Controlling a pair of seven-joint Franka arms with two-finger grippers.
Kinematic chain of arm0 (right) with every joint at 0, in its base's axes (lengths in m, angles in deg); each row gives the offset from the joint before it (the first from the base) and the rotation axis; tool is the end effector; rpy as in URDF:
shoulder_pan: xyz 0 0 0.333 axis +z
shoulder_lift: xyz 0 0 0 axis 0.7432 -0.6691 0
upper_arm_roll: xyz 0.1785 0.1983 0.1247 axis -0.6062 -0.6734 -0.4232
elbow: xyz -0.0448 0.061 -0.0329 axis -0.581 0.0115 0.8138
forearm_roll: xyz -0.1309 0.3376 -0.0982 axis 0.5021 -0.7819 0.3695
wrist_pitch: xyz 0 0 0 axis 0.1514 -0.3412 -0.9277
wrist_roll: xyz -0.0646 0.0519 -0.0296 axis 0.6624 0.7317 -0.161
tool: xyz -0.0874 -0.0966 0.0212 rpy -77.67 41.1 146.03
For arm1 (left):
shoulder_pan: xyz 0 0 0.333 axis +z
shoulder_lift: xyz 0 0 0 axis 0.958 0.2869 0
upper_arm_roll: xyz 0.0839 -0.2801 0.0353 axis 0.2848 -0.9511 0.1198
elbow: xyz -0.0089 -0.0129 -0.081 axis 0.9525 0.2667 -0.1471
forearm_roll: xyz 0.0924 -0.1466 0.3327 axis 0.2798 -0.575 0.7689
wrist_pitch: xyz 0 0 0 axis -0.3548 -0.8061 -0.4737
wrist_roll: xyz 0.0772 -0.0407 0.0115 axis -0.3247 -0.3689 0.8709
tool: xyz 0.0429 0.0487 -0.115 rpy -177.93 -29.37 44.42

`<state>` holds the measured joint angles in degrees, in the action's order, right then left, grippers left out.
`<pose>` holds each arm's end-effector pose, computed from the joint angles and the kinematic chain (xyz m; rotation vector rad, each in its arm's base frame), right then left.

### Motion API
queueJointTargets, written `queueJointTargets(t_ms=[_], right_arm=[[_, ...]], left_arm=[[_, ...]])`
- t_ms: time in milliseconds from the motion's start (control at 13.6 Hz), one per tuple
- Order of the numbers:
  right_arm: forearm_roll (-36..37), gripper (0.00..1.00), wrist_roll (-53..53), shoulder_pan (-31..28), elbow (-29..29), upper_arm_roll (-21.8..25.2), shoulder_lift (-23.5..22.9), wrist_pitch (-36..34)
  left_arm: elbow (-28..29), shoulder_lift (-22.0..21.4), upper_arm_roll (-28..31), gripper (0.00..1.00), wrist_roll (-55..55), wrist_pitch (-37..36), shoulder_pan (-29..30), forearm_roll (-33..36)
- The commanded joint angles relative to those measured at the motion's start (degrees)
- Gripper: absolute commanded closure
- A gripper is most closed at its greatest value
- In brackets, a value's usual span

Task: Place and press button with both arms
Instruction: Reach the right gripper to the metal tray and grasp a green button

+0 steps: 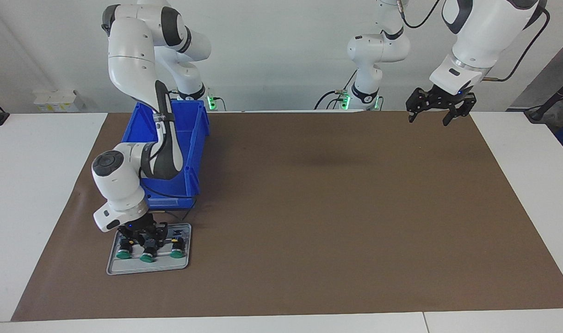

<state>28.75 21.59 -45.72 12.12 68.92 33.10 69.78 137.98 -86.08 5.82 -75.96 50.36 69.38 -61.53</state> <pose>0.6718 -0.0259 0.2570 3.1129 -0.1182 0.3359 0.5121 -0.0613 0.5714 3.1198 -0.3204 -0.0786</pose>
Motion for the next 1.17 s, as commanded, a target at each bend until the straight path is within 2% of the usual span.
queueJointTargets(t_ms=[0, 220, 440, 807, 1100], right_arm=[[0.1, 1.0, 1.9, -0.4, -1.6, 0.2, 0.7, -0.8], [-0.1, 1.0, -2.6, 0.3, -9.1, 0.8, 1.4, -9.1], [1.0, 1.0, -21.0, 1.0, -17.4, 0.8, 3.2, -22.4], [5.6, 1.0, -58.4, 8.5, -18.2, 0.7, 8.8, -32.5], [7.3, 1.0, -90.7, 17.6, -17.1, 0.1, 10.0, -34.2]], left_arm=[[0.4, -0.9, 0.0, 0.0, -0.7, 0.2, 0.9, -0.1], [0.4, -0.9, 0.0, 0.0, -0.8, 0.3, 0.9, -0.1], [0.4, -0.9, 0.0, 0.0, -0.9, 0.4, 0.9, 0.0], [0.4, -0.9, 0.0, 0.0, 0.5, 0.5, 1.0, -0.1], [0.0, -0.8, 0.1, 0.0, 5.8, 0.5, 1.2, -0.3]])
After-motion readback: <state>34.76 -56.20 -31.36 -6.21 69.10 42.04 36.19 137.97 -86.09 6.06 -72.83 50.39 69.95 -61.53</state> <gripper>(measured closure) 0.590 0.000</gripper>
